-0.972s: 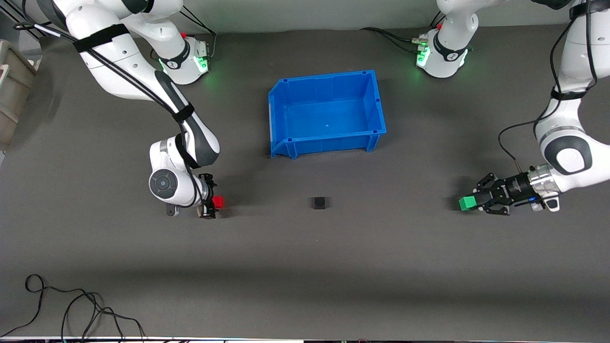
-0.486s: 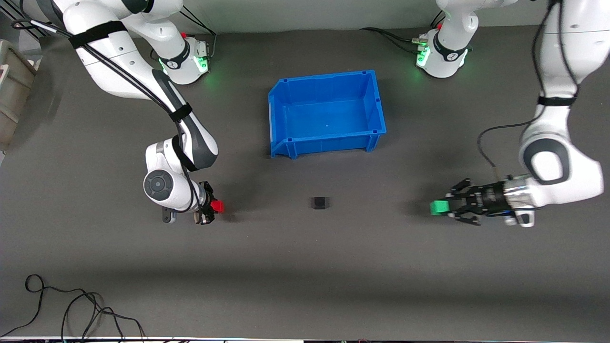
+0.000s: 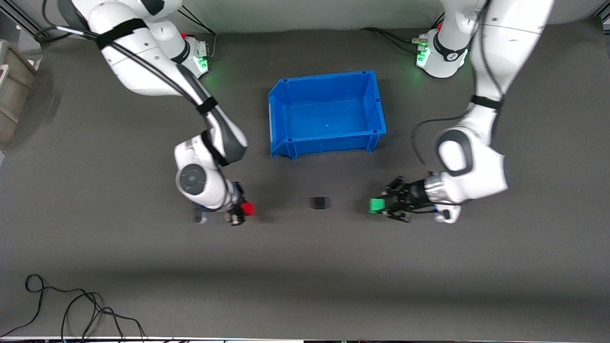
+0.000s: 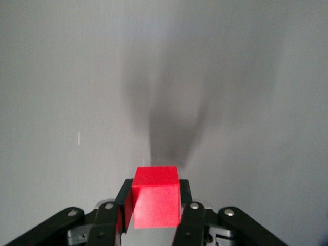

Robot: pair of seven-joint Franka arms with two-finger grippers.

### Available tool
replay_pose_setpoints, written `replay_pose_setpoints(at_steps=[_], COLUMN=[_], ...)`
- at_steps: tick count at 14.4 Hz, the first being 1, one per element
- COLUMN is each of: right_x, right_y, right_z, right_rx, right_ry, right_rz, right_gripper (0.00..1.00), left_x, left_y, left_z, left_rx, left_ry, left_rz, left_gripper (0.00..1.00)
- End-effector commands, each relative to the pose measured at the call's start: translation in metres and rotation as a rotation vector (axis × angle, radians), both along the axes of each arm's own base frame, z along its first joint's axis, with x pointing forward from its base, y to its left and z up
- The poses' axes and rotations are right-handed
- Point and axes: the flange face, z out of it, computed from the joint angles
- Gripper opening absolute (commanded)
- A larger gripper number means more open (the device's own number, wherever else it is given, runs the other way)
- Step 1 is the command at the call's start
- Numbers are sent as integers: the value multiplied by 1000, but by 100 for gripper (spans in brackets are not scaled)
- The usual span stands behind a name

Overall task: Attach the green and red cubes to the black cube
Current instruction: 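Carry the red cube and green cube toward the black cube, then press the red and green cubes against the black cube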

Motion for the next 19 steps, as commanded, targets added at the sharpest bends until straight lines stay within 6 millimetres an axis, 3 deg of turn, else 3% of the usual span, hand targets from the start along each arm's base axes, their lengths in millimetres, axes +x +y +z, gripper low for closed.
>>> replay_pose_setpoints(at_steps=[1,3,5,7,10,14,19], right_x=[12,12,6,1,4,-7,-17], right_y=[50,68,83,95,109,132,146], right_z=[-16,-25,-43,-48,-40,-30,-30], right_rx=[41,62,69,71,99,129,131], right_ry=[-12,-38,-31,-27,-36,-28,-18], right_rz=[-54,-68,-72,-80,-130,-151,-170], right_gripper=[3,3,3,3,3,3,3], left_x=[-10,-16,-19,-19,-16,-18,-21], left_y=[-30,-60,-79,-89,-102,-111,-118], left_z=[-21,-39,-53,-60,-69,-76,-78], left_rx=[11,15,34,36,37,44,45], left_ry=[9,16,27,24,18,18,25], left_rz=[55,70,97,100,108,112,111], left_gripper=[25,25,25,25,25,25,25])
